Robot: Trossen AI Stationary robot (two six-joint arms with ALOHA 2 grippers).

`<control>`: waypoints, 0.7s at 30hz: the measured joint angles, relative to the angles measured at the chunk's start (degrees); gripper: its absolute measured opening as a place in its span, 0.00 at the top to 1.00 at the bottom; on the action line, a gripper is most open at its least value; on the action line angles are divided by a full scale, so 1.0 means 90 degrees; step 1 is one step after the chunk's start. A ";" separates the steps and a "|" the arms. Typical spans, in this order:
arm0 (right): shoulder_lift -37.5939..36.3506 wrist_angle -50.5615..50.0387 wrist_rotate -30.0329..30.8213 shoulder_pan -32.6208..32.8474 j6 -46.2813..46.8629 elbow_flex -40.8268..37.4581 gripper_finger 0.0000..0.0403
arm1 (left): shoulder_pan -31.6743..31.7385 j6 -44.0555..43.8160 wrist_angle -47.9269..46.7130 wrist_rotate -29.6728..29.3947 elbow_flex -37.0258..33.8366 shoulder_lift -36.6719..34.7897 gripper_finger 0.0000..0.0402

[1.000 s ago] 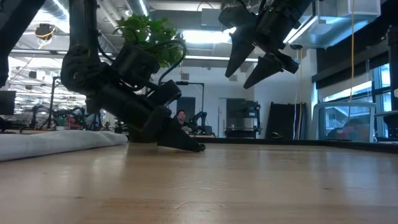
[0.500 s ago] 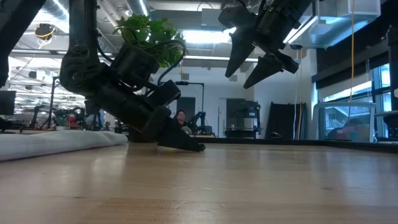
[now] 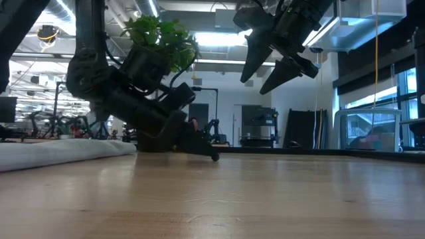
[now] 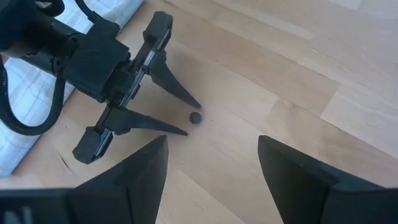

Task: Pick and placing Produce into tupperware
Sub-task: Put the black cherry into the transparent bin

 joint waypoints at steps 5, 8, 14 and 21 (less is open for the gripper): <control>-0.0001 0.0002 -0.0002 0.0000 0.0001 0.0000 0.38 | -0.0002 0.0329 -0.0586 0.0009 0.0303 0.0000 0.62; -0.0001 0.0003 -0.0002 0.0000 0.0001 0.0000 0.38 | -0.0002 0.0338 -0.0959 0.0057 0.0421 -0.0022 0.64; 0.0000 0.0002 -0.0005 0.0000 -0.0006 0.0000 0.38 | -0.0002 0.0337 -0.1071 0.0083 0.0422 -0.0024 0.70; -0.0002 0.0002 -0.0007 0.0002 -0.0016 0.0000 0.38 | -0.0010 0.0379 -0.1367 0.0125 0.0436 -0.0048 0.81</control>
